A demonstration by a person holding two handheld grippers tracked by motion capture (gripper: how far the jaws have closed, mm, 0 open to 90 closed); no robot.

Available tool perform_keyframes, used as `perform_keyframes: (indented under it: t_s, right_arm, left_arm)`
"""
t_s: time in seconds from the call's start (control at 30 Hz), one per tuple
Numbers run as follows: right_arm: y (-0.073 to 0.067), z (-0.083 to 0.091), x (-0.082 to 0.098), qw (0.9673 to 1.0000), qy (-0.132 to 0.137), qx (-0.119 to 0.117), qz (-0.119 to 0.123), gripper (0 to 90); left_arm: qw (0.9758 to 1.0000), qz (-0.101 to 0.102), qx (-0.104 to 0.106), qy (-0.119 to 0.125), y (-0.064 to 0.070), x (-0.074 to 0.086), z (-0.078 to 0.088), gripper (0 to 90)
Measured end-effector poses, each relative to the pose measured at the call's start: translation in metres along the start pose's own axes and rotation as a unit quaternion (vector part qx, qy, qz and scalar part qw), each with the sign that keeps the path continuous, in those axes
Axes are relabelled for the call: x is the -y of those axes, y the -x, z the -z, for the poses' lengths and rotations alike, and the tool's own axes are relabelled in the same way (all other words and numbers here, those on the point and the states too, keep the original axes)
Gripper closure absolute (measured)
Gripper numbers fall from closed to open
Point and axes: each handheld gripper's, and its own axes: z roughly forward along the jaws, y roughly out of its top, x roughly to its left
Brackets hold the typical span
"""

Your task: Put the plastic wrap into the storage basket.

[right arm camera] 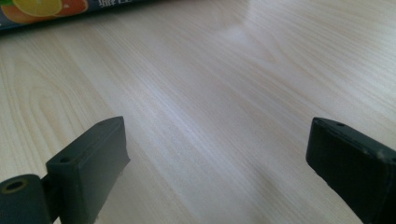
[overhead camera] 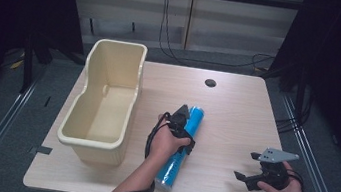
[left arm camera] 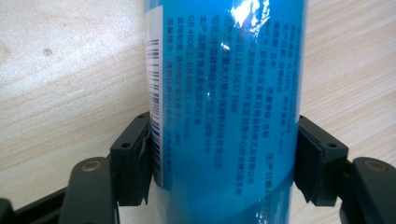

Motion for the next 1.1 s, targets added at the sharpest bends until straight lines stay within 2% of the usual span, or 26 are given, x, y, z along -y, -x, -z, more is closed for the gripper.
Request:
perform_keyframes:
  t_s: [0.23, 0.3, 0.33, 0.37, 0.43, 0.5, 0.57, 0.6, 0.7, 0.77, 0.83, 0.97, 1.1]
  right_arm:
    - [0.000, -0.001, 0.000, 1.0000, -0.003, -0.001, 0.003, 5.4]
    - [0.000, -0.001, 0.000, 1.0000, -0.002, -0.002, 0.004, 5.4]
    - [0.000, -0.001, 0.000, 1.0000, -0.002, -0.003, 0.003, 5.4]
    - [0.000, -0.001, 0.000, 1.0000, -0.002, -0.003, 0.003, 5.4]
    - [0.000, -0.001, 0.000, 1.0000, -0.003, -0.001, 0.003, 5.4]
    - [0.000, -0.001, 0.000, 1.0000, -0.002, -0.003, 0.004, 5.4]
    - [0.000, 0.000, 0.000, 1.0000, -0.002, -0.001, 0.003, 5.4]
    - [0.000, 0.000, 0.000, 1.0000, -0.001, 0.000, 0.001, 5.5]
    - [0.000, 0.000, 0.000, 1.0000, -0.002, 0.000, 0.001, 5.5]
    - [0.000, 0.000, 0.000, 1.0000, -0.002, 0.000, 0.001, 5.4]
    - [0.000, 0.000, 0.000, 1.0000, 0.000, 0.001, 0.002, 5.5]
    - [0.001, 0.002, 0.000, 1.0000, 0.003, 0.000, 0.004, 5.5]
    - [0.000, 0.002, 0.000, 1.0000, 0.005, 0.002, 0.005, 5.5]
  left_arm:
    - [1.0000, -0.003, -0.002, -0.002, 0.000, -0.004, 0.000, 31.8]
    - [1.0000, -0.003, 0.000, 0.007, 0.000, -0.005, 0.000, 31.6]
    - [0.9998, -0.002, 0.001, 0.021, -0.001, -0.005, 0.001, 30.8]
    - [0.9994, -0.011, -0.005, 0.032, -0.001, -0.007, 0.002, 28.0]
    - [0.9996, -0.010, -0.002, 0.028, 0.000, -0.009, 0.003, 26.8]
    - [0.9995, -0.010, -0.008, 0.028, 0.001, -0.011, 0.003, 25.9]
    - [0.9995, -0.008, -0.008, 0.029, 0.002, -0.013, 0.001, 27.3]
    - [0.9995, -0.013, -0.014, 0.026, 0.001, -0.013, 0.001, 28.0]
    - [0.9993, -0.008, -0.014, 0.032, 0.003, -0.014, -0.003, 29.7]
    - [0.9995, -0.011, -0.018, 0.024, 0.003, -0.014, -0.004, 30.7]
    - [0.9995, -0.008, -0.014, 0.028, 0.002, -0.015, -0.006, 31.1]
    - [0.9996, 0.001, -0.019, 0.023, 0.003, -0.015, -0.005, 32.0]
    - [0.9999, 0.005, -0.010, -0.004, 0.003, -0.016, -0.004, 32.1]
